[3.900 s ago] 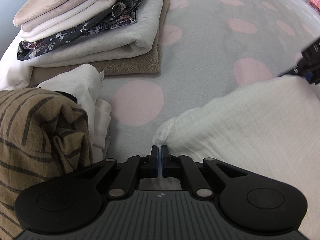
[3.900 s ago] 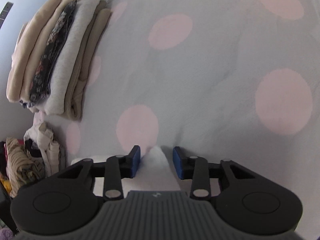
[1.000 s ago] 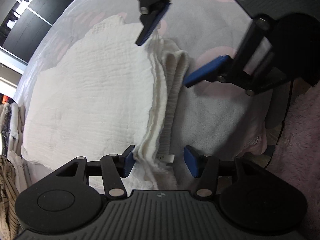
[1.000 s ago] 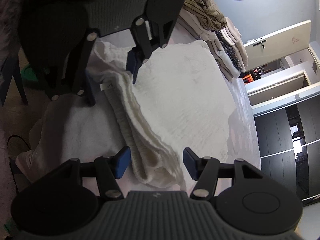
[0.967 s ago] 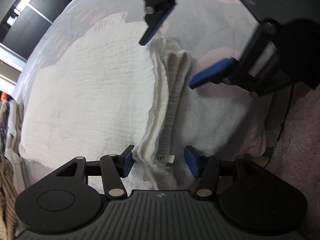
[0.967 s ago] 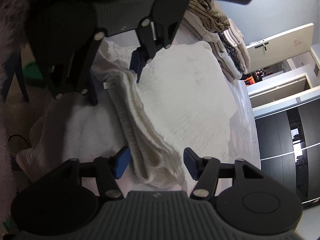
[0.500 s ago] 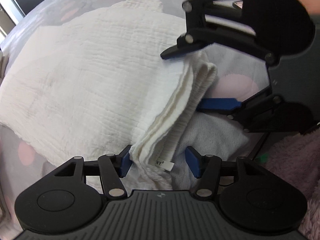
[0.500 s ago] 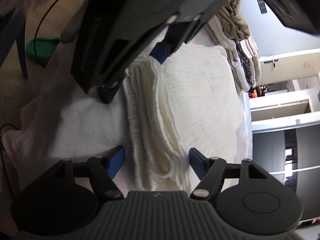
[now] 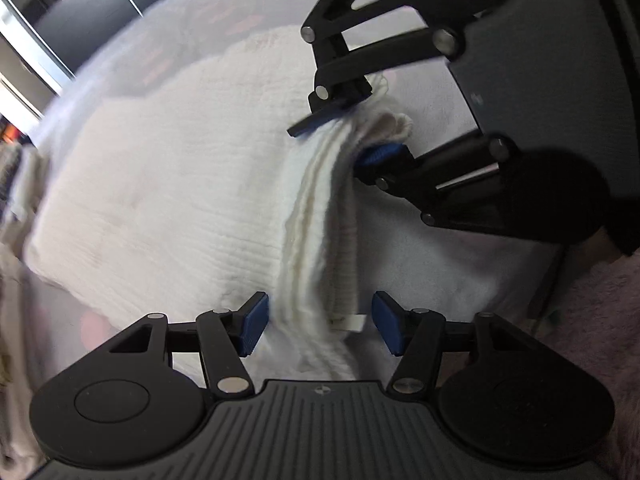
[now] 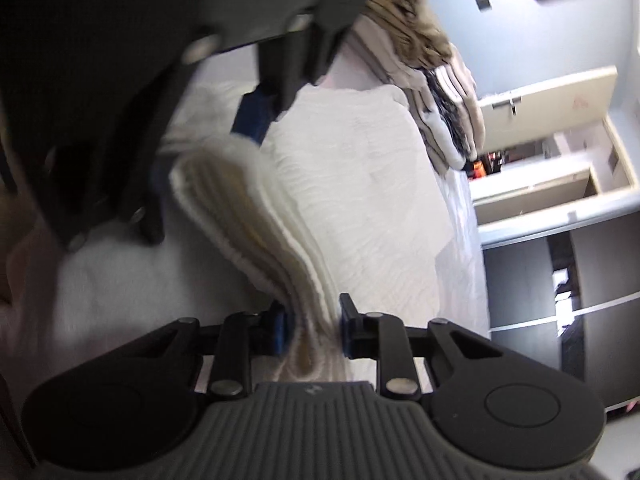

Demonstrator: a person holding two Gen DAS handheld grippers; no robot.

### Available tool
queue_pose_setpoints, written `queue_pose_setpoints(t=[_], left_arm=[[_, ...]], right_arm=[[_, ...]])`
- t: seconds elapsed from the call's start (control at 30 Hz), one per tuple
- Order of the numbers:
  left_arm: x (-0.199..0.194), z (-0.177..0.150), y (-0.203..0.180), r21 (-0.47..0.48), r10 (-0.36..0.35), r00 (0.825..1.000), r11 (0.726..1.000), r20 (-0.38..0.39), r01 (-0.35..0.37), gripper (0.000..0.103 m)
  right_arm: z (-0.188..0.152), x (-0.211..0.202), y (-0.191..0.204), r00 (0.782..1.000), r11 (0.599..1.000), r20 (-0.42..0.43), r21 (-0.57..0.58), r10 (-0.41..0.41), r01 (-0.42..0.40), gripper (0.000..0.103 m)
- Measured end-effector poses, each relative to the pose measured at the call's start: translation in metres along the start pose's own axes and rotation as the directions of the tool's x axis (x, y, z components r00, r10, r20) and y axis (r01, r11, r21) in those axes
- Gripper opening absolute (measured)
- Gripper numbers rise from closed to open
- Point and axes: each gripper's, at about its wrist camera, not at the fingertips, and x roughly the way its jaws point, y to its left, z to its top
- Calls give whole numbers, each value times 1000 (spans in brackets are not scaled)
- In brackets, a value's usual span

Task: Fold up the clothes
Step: 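Lift and fold the pinched edge over with both tools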

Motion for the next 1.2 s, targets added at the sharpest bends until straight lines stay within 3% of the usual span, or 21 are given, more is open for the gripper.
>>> queue_pose_setpoints(t=[0.07, 0.3, 0.47, 0.57, 0.63, 0.67, 0.8, 0.97, 1.2], left_arm=[[-3, -3, -4, 34, 76, 997, 996, 25, -77, 56], [-4, -3, -19, 146, 125, 987, 979, 101, -139, 55], [11, 18, -42, 243, 205, 970, 942, 129, -231, 54], [14, 23, -41, 251, 246, 960, 929, 131, -272, 41], [11, 27, -33, 220, 245, 960, 937, 137, -270, 22], [9, 29, -28, 202, 243, 960, 942, 140, -268, 21], [-7, 34, -15, 137, 171, 978, 973, 119, -186, 18], [-50, 34, -16, 108, 42, 996, 993, 85, -51, 17], [-110, 16, -10, 108, -163, 984, 982, 67, 155, 17]], right_arm=[[-2, -2, -10, 1000, 999, -5, 37, 22, -22, 27], [-15, -11, -20, 997, 991, 24, 107, 73, -75, 27], [-20, -18, -21, 995, 984, 48, 149, 92, -98, 27], [-23, -20, -23, 994, 977, 47, 183, 99, -106, 27], [-25, -21, -22, 994, 976, 41, 191, 97, -103, 26], [-23, -16, -24, 994, 975, 39, 193, 101, -107, 26], [-21, -11, -22, 993, 978, 31, 172, 114, -117, 25], [-13, -31, -19, 993, 987, 15, 103, 119, -120, 24], [2, -92, -15, 979, 977, 1, 67, 203, -202, 24]])
